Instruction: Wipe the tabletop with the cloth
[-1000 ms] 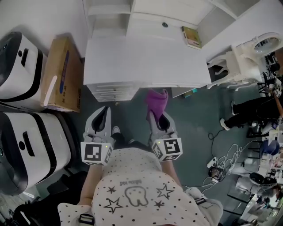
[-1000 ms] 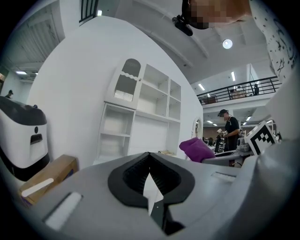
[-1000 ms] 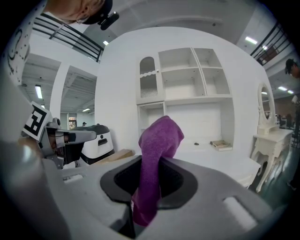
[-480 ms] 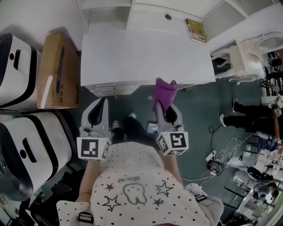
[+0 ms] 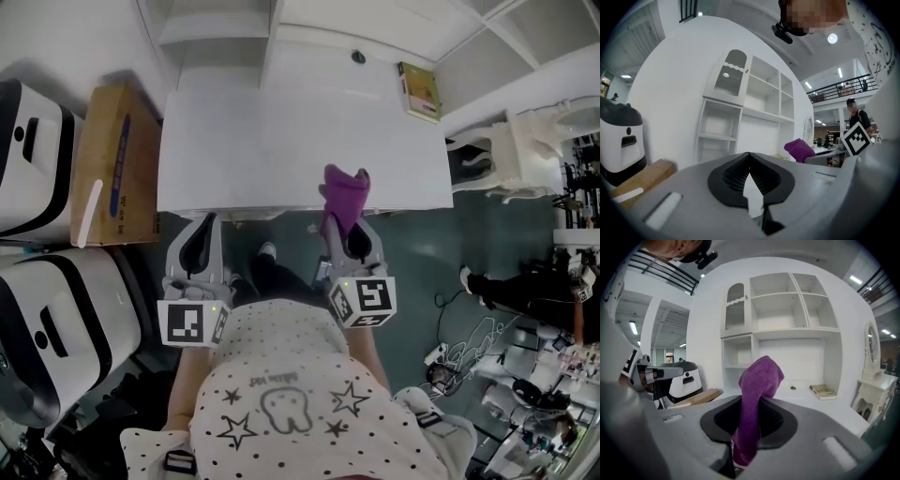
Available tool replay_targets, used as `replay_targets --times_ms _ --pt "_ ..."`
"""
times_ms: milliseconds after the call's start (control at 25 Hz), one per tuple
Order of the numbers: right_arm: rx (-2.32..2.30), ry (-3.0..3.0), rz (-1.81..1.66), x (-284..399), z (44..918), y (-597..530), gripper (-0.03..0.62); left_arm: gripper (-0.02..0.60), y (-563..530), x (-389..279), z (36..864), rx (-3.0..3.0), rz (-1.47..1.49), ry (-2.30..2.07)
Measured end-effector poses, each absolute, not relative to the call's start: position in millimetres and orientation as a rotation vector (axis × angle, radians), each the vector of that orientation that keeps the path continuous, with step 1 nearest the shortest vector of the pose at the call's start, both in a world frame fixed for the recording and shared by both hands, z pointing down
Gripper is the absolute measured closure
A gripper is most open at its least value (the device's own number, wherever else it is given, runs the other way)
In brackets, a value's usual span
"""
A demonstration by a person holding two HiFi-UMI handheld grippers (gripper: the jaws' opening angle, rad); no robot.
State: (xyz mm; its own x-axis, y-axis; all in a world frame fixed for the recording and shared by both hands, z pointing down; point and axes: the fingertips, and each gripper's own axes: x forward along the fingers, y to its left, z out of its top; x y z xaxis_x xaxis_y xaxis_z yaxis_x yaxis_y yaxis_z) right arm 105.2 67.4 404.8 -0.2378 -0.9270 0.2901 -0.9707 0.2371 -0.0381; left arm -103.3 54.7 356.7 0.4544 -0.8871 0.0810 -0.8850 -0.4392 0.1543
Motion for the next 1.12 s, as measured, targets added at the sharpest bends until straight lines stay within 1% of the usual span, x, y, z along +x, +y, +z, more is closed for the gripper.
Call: replay_targets --times_ms 400,640,1120 --pt "1.767 -2.317 0.371 129 414 33 0.517 0.587 30 -89 364 2.468 0.005 -1.626" --pt "1.771 -2.315 0.397 118 416 17 0.517 0.587 14 -103 362 2.459 0.007 -1.642" --pt "1.838 -2.197 0.428 84 410 -11 0.516 0.587 -40 -136 357 2.499 0.027 -1.523"
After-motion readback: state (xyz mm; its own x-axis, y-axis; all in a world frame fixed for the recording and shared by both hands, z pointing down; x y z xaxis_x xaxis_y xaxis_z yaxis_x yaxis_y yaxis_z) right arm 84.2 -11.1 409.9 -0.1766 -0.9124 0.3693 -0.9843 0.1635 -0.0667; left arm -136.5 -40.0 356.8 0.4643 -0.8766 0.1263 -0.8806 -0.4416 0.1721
